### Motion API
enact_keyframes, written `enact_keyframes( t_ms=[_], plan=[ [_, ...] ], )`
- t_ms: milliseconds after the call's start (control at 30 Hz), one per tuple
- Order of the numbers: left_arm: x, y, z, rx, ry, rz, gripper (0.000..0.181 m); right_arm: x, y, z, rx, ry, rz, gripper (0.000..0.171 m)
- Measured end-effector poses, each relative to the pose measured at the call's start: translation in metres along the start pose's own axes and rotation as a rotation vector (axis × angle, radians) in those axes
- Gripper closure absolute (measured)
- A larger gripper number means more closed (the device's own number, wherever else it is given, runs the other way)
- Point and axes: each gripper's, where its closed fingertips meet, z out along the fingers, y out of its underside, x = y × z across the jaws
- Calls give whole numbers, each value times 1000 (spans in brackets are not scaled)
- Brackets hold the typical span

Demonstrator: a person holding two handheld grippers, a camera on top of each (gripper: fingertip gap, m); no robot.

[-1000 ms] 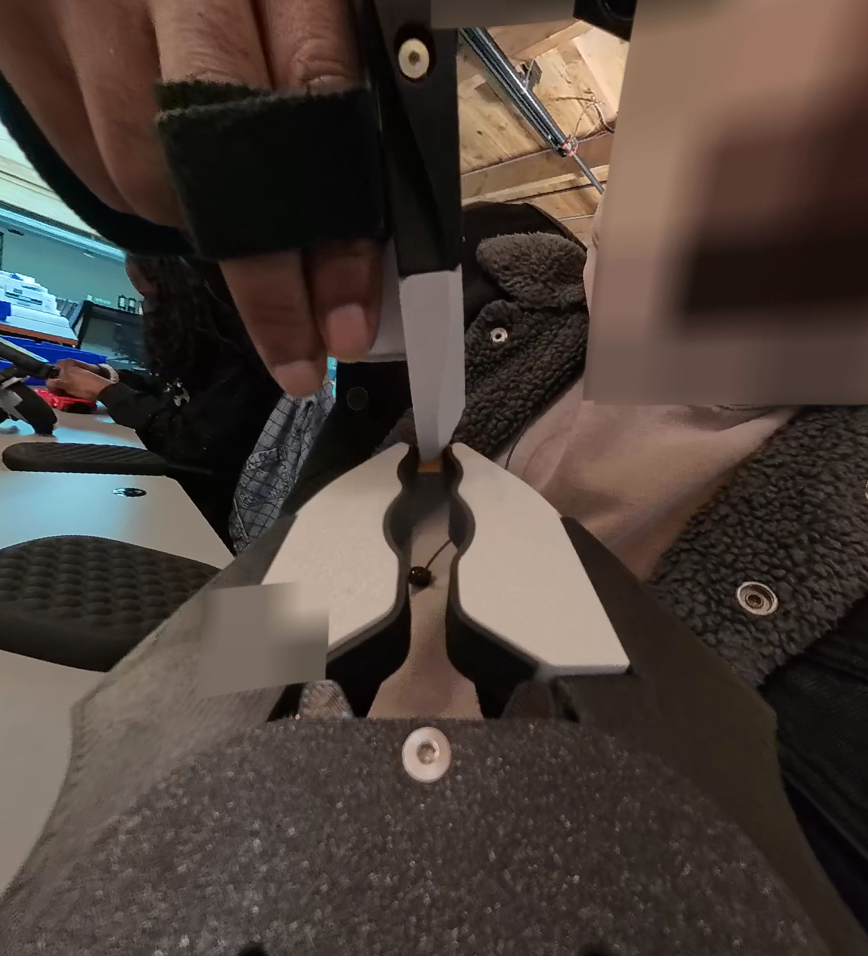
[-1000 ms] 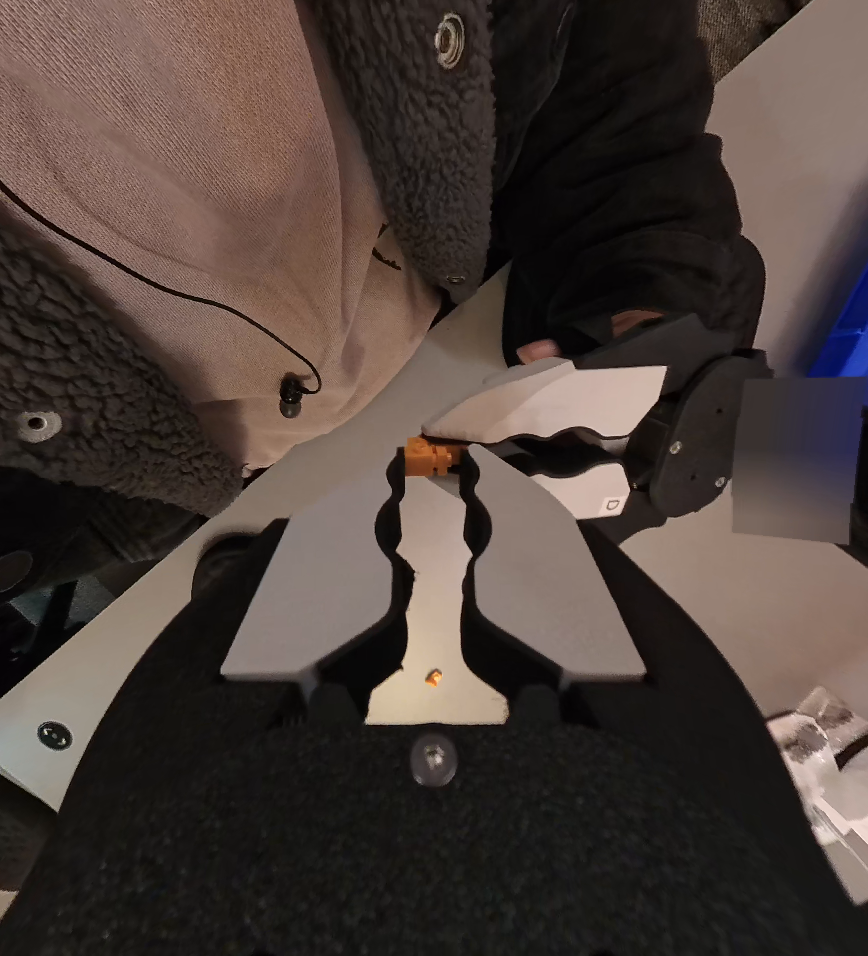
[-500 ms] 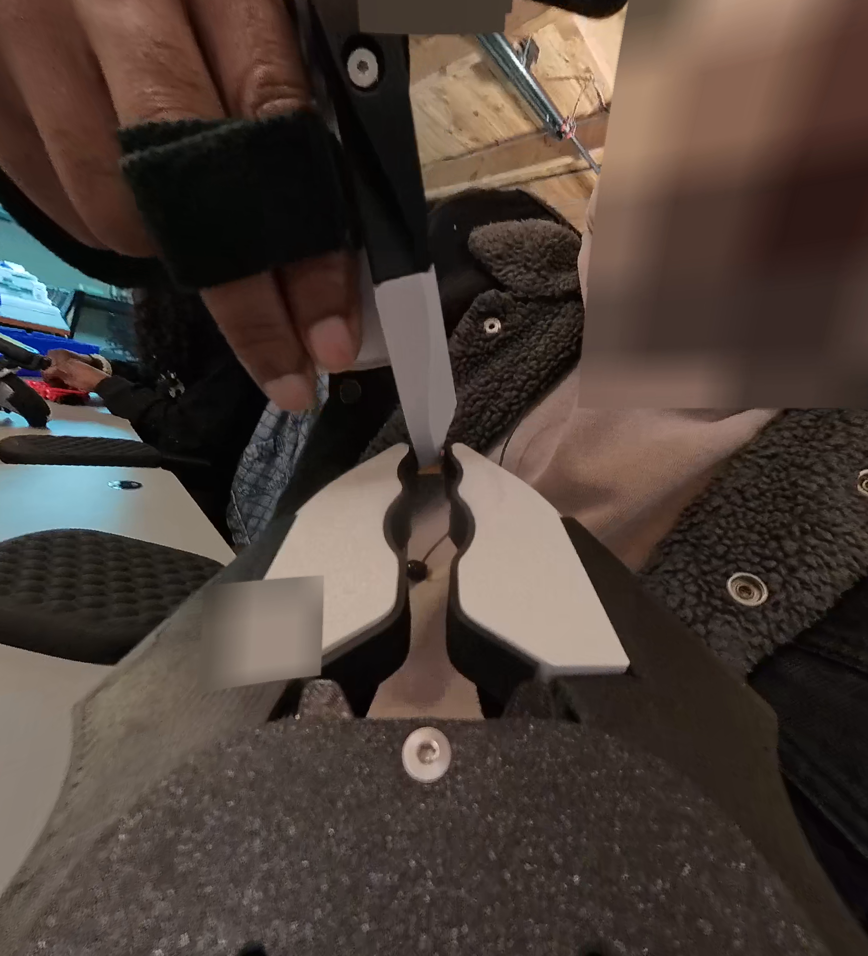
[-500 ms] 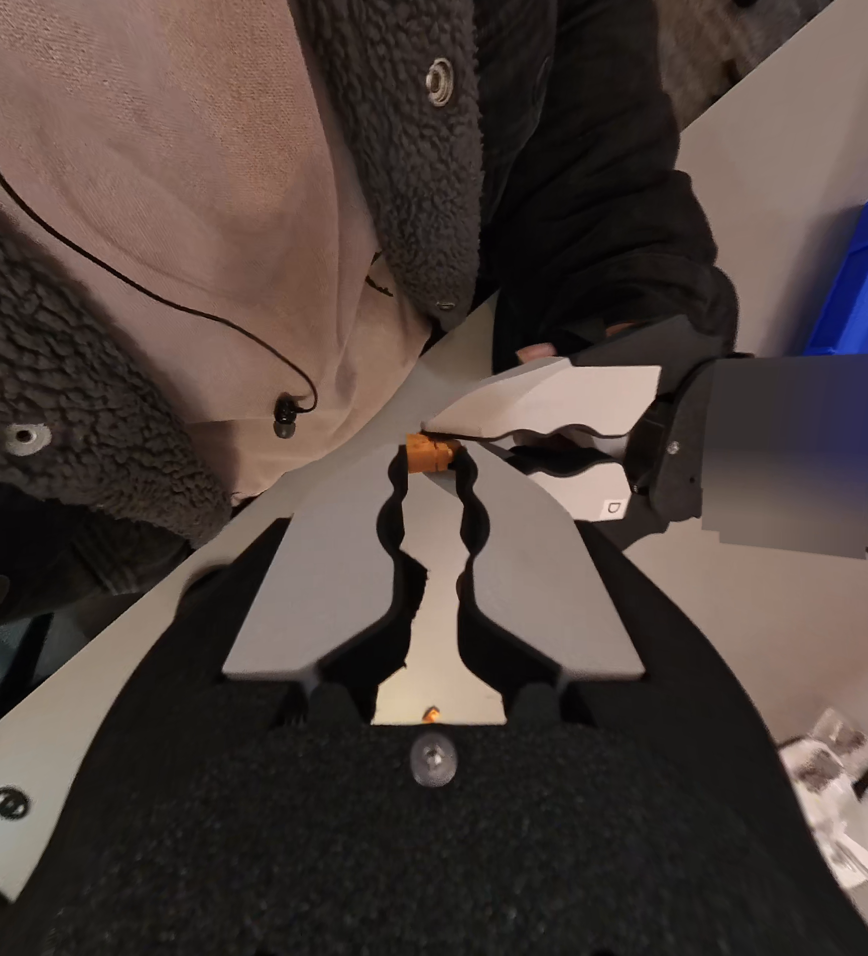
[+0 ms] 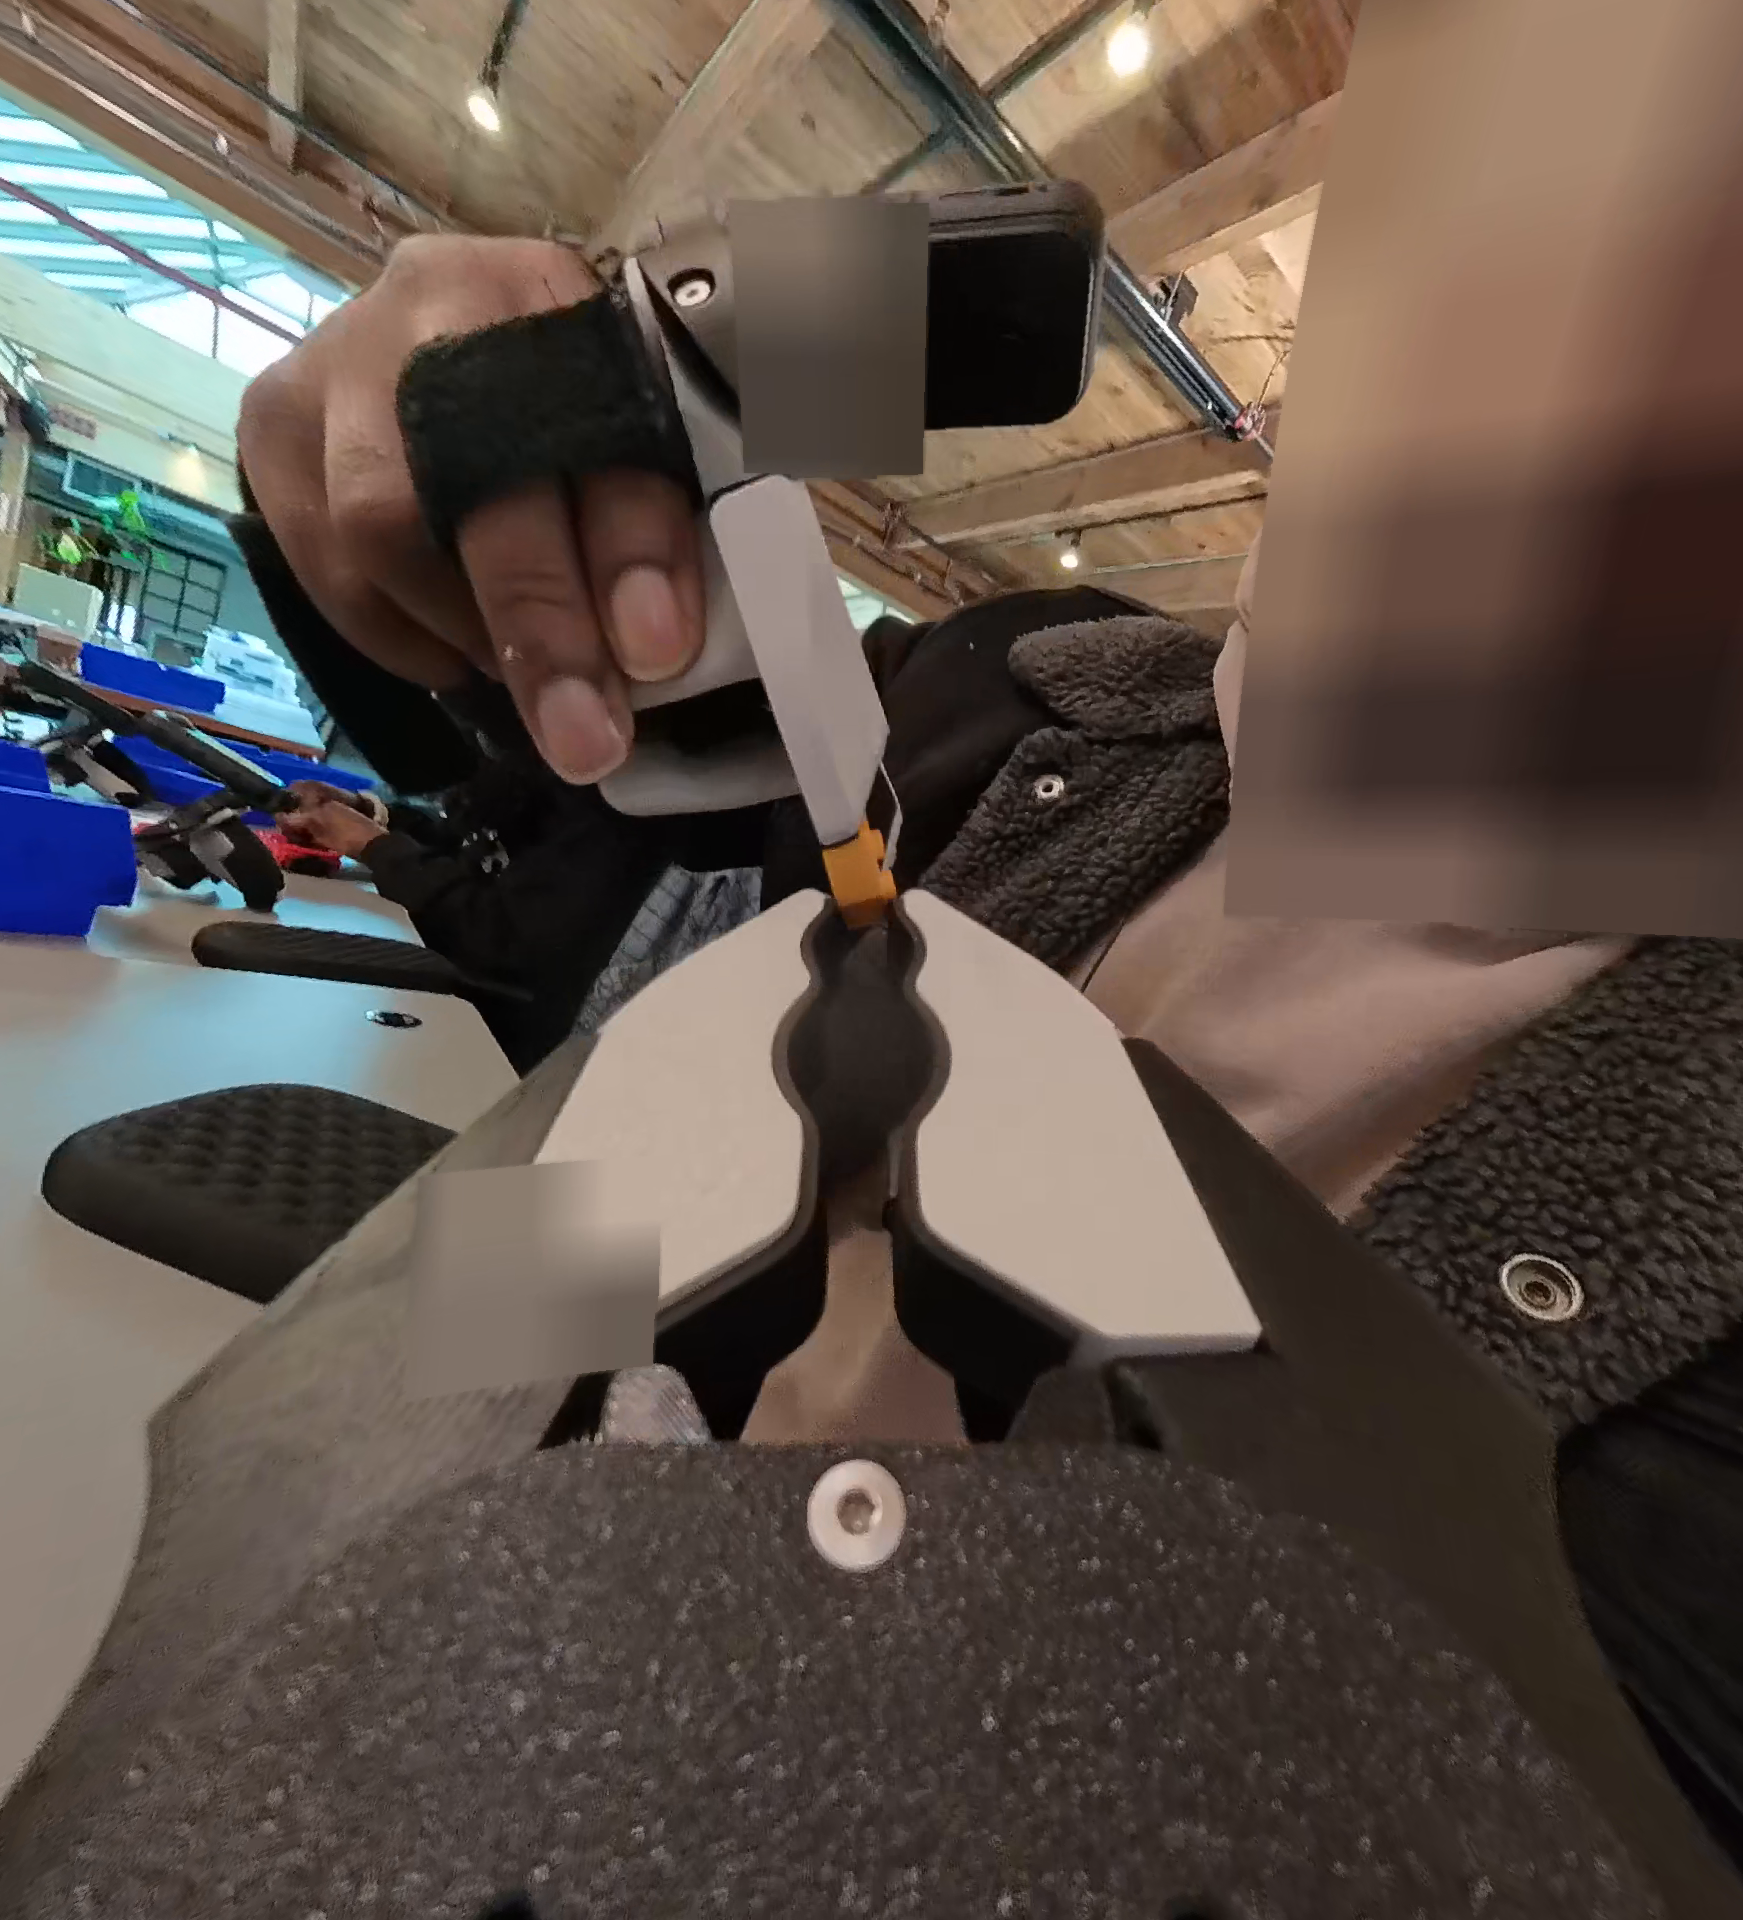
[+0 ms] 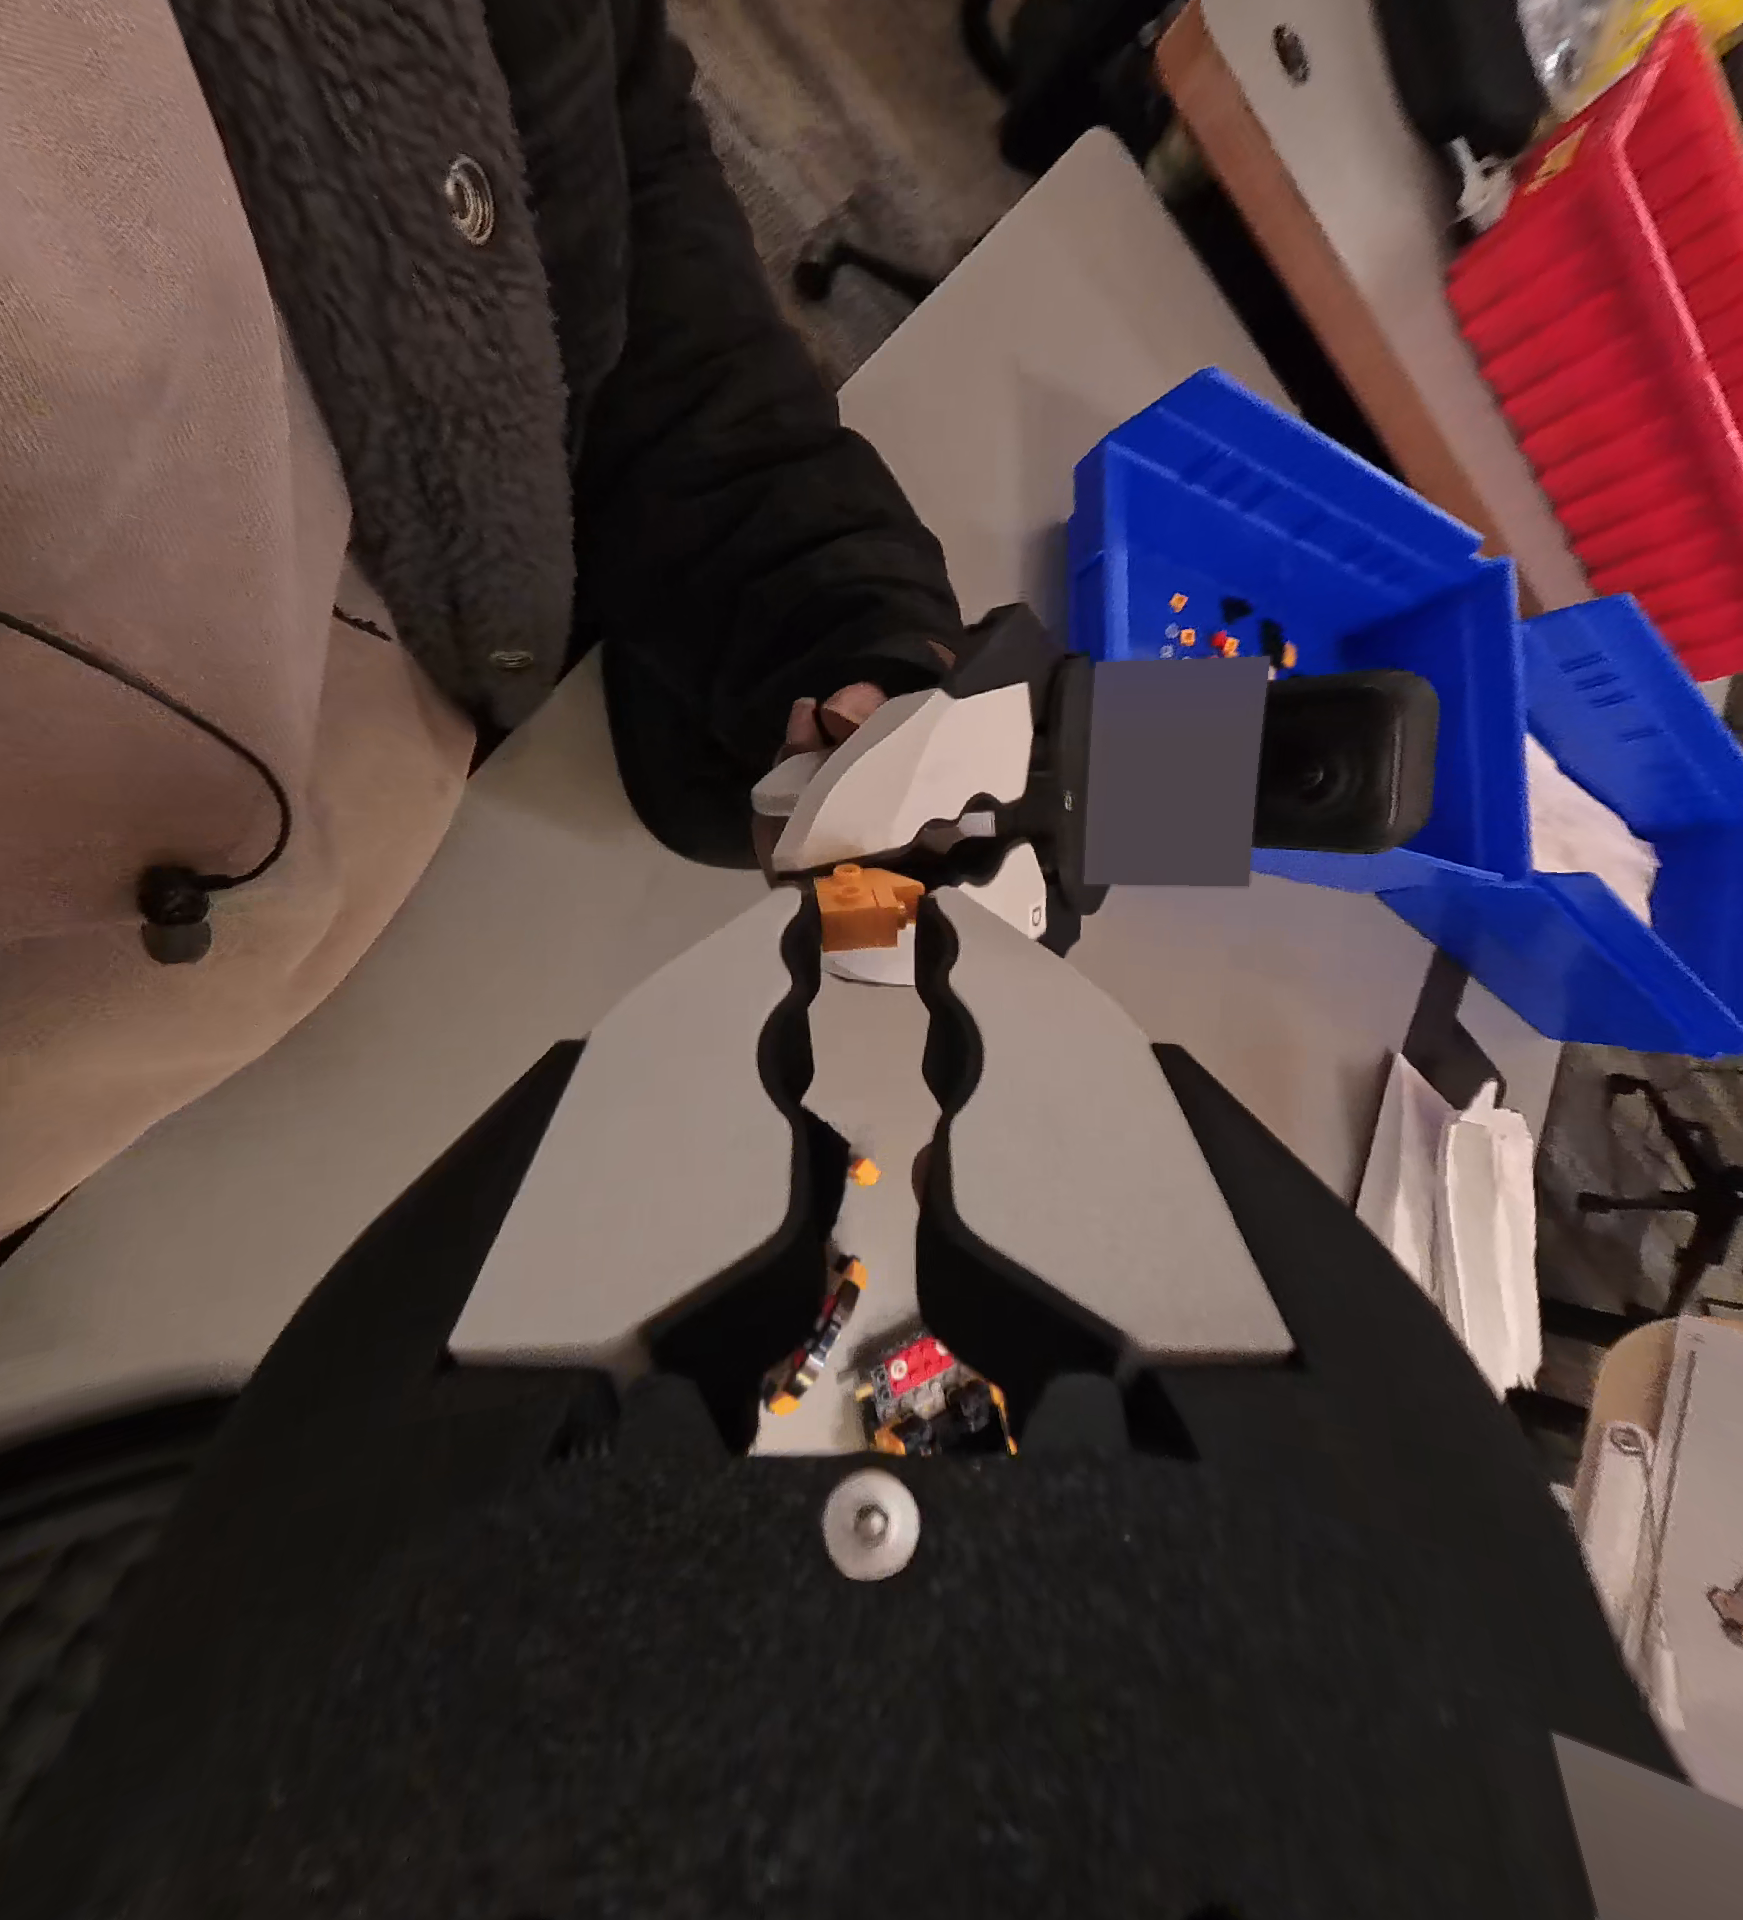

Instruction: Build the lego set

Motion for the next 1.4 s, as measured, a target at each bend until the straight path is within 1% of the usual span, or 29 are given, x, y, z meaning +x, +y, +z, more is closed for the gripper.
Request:
enact_keyframes(
  t_ms=[133, 233, 433, 533, 600, 633, 700, 800, 967, 1167, 1300, 1400],
  plan=[
    [-1, 6, 0, -52, 3, -26, 173, -4, 1, 2, 33, 52, 0, 154],
    [-2, 6, -1, -45, 9, -56, 173, -5, 3, 2, 56, 79, 19, 156],
    [-2, 9, 1, -52, 3, -53, 173, -7, 2, 2, 83, 90, 19, 156],
    [-6, 7, 0, -41, -22, -57, 165, -6, 7, 2, 54, 110, 13, 156],
    [-7, 8, 1, -47, -31, -54, 167, -8, 7, 3, 59, 106, 18, 156],
    [-9, 9, 0, -48, -39, -59, 171, -8, 7, 4, 60, 112, 14, 156],
    [-11, 9, -1, -50, -43, -76, 172, -7, 8, 5, 53, 126, 7, 155],
    [-14, 13, -1, -78, -56, -95, 172, -10, 11, 6, 30, 115, 11, 155],
    [-14, 21, 0, -127, -59, -110, 172, -17, 12, 8, -15, 48, -10, 155],
    [-14, 24, 1, -145, -49, -120, 172, -21, 12, 8, -37, -14, -15, 155],
    [-13, 24, 0, -150, -46, -116, 172, -21, 15, 7, -61, -27, -8, 154],
    [-14, 25, 0, -151, -49, -121, 172, -21, 15, 7, -42, -26, 3, 156]
  ],
)
